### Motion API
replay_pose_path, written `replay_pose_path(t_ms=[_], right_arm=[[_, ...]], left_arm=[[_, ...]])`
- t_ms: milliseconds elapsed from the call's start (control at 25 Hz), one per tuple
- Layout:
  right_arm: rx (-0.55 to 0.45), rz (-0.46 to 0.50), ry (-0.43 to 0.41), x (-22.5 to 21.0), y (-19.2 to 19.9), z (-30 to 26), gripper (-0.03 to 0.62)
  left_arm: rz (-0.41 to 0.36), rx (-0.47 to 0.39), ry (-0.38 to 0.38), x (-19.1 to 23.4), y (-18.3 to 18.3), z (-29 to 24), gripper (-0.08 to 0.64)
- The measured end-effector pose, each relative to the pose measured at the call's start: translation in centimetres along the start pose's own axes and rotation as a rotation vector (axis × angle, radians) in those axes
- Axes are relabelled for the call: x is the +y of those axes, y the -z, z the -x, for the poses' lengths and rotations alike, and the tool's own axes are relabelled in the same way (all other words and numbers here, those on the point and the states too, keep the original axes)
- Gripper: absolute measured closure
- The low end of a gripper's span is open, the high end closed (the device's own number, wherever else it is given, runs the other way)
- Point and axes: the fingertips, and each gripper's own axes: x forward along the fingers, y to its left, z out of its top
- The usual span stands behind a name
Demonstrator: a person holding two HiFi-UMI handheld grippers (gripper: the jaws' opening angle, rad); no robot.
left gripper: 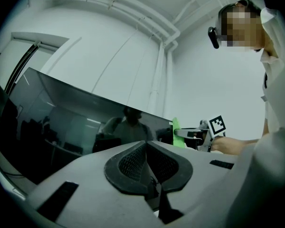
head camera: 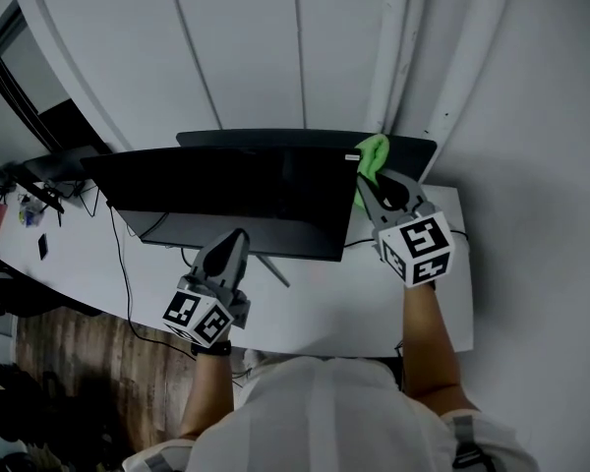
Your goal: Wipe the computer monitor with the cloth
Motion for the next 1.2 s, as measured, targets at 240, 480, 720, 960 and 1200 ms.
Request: replay_pose_path(t_ms=[240,480,720,960,1200], right_arm=[[0.044,0.026,0.008,0.8,2.2,0.2,0.546],[0.107,0.036,-0.010,2.2,5.0,0.3,0.546],[0.162,0.062,-0.021,3.4,7.8,0.4,0.546],[0.212,0.054,-0.045,4.5,10.5,0.4,0.546],[0.281,0.062,-0.068,5.8,13.9,0.4,0.546]], left_arm=[[0.018,0.003,-0.004,0.2,1.1,-0.4,0.541],[0.025,0.014,0.008,0.2,2.4,-0.6,0.541],[0.042,0.032,0.004,0.4,3.6,-1.1,0.541],[0.049,0.056,0.021,0.4,5.4,-1.7,0.541],[0.061,0.084,0.035,0.3,7.1,-2.1,0.541]])
